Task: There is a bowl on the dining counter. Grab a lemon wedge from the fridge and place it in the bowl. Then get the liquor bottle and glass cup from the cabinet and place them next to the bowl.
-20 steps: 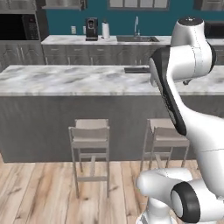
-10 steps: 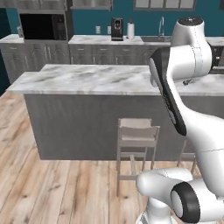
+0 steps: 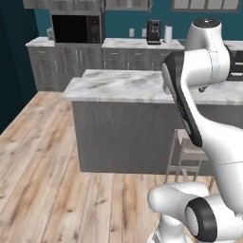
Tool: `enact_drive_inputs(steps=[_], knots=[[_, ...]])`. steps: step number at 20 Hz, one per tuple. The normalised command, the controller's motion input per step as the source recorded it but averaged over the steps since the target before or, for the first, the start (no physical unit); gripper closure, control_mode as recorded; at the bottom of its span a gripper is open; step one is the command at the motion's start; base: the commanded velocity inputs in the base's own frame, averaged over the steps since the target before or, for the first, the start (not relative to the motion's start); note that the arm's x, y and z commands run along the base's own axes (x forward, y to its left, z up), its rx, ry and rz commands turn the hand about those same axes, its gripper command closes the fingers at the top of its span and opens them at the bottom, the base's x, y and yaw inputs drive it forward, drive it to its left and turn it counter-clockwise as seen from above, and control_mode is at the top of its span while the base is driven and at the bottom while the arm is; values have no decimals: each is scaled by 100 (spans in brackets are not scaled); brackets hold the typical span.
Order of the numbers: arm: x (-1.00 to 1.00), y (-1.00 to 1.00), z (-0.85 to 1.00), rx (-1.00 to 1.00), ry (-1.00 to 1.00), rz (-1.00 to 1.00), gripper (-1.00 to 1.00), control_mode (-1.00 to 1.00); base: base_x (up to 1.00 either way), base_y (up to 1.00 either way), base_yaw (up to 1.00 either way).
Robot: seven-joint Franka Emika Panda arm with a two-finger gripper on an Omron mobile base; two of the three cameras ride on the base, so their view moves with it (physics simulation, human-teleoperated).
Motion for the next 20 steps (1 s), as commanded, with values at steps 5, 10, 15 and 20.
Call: enact_drive_inputs(steps=[5, 10, 15, 20], knots=[[0, 0, 0, 0, 0, 0, -100, 100, 6, 100, 8], [0, 0, 0, 0, 0, 0, -100, 100, 18, 100, 5], [0, 0, 0, 0, 0, 0, -100, 100, 29, 100, 2], [0, 0, 0, 0, 0, 0, -100, 100, 58, 100, 0]])
